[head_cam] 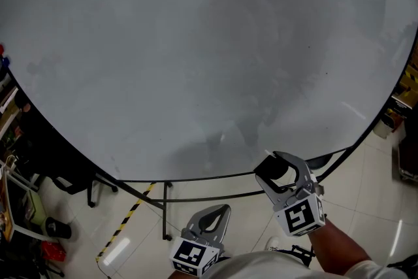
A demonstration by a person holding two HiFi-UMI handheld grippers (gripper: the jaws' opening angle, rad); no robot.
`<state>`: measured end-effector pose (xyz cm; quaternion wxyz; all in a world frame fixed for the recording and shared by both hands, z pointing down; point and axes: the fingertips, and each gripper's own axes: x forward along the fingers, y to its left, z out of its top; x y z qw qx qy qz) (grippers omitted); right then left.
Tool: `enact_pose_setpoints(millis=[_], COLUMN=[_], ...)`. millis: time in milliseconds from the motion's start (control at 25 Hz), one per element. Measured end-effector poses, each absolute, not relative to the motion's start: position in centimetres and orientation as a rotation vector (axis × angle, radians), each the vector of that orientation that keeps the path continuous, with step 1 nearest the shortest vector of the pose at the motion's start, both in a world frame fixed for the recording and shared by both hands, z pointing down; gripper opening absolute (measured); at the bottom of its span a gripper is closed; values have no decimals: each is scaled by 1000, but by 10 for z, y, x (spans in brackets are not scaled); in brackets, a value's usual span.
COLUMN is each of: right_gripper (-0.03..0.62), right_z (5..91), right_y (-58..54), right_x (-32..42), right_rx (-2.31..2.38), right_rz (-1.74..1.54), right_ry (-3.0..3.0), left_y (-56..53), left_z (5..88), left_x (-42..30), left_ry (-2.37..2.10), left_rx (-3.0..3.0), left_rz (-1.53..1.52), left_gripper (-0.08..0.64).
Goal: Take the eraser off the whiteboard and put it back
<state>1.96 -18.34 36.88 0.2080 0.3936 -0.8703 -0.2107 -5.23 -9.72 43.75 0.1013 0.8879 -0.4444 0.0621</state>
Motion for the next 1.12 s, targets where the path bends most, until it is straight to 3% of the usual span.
enact_pose_setpoints(millis=[1120], right_gripper=[253], right_z=[306], right_y=[-241], right_x=[-28], right_rx=[1242], right_rz=[-950], right_ry=[-2160], left_y=[-85], left_z=[442], left_x=[-60], left_ry=[-1325], left_rx=[2604], left_rz=[195], left_gripper=[17])
